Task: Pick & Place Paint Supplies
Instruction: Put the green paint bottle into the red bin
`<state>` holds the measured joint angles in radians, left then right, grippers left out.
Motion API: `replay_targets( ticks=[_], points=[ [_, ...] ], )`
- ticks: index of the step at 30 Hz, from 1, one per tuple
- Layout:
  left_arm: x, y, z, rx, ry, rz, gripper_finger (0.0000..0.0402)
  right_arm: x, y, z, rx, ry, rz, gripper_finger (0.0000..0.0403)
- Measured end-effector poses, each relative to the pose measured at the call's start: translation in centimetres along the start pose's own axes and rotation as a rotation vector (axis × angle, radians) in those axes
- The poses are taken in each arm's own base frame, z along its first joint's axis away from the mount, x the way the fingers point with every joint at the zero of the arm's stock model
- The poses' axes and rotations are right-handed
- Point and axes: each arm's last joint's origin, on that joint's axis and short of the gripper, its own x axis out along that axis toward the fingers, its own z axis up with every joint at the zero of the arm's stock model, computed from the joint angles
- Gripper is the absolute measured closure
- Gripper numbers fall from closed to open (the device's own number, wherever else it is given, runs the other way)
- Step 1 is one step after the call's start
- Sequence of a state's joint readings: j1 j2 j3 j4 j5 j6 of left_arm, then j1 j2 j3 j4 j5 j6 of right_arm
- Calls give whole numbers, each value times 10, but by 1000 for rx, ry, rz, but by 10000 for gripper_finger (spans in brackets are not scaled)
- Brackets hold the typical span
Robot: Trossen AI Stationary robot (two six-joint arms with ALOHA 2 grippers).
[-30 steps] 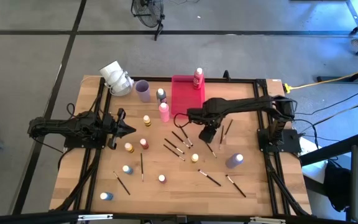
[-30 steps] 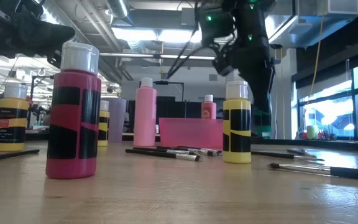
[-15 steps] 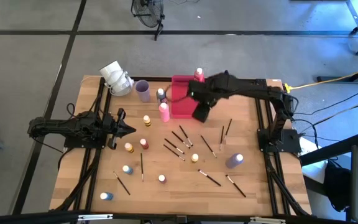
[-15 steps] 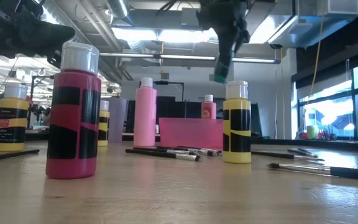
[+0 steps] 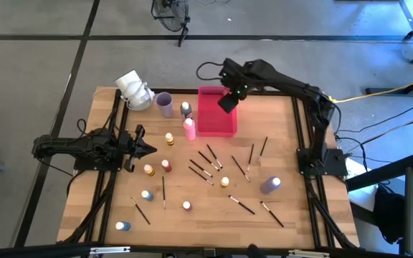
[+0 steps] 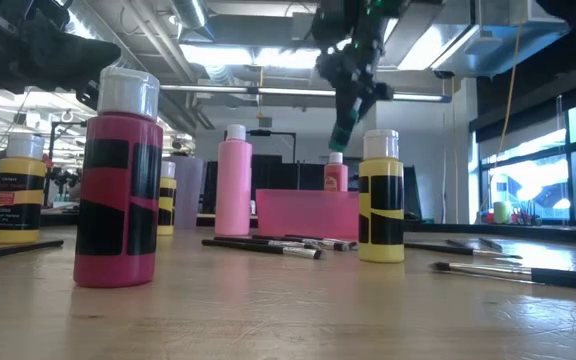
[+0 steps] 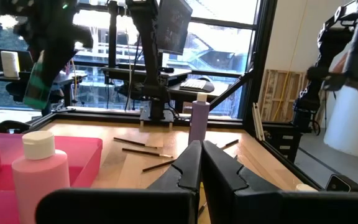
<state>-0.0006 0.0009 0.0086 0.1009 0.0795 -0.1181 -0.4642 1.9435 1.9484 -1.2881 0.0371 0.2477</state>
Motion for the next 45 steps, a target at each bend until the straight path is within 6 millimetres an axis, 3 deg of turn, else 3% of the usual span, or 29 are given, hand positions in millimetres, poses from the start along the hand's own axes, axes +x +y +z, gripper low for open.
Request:
replay_targets(
  ticks=[9, 15, 24, 31, 45],
  points=[
    [0, 0, 0, 0, 0, 0, 395, 54, -19, 19, 64, 73, -10, 260],
    [0, 0, 0, 0, 0, 0, 395, 76, -32, 24, 116, 114, -29, 258],
    [0, 0, 0, 0, 0, 0, 395, 84, -44, 28, 195, 100, -52, 257],
    [0, 0, 0, 0, 0, 0, 395, 87, -44, 28, 198, 116, -53, 257],
    [0, 0, 0, 0, 0, 0, 395, 114, -41, 28, 191, 171, -62, 257]
  ],
)
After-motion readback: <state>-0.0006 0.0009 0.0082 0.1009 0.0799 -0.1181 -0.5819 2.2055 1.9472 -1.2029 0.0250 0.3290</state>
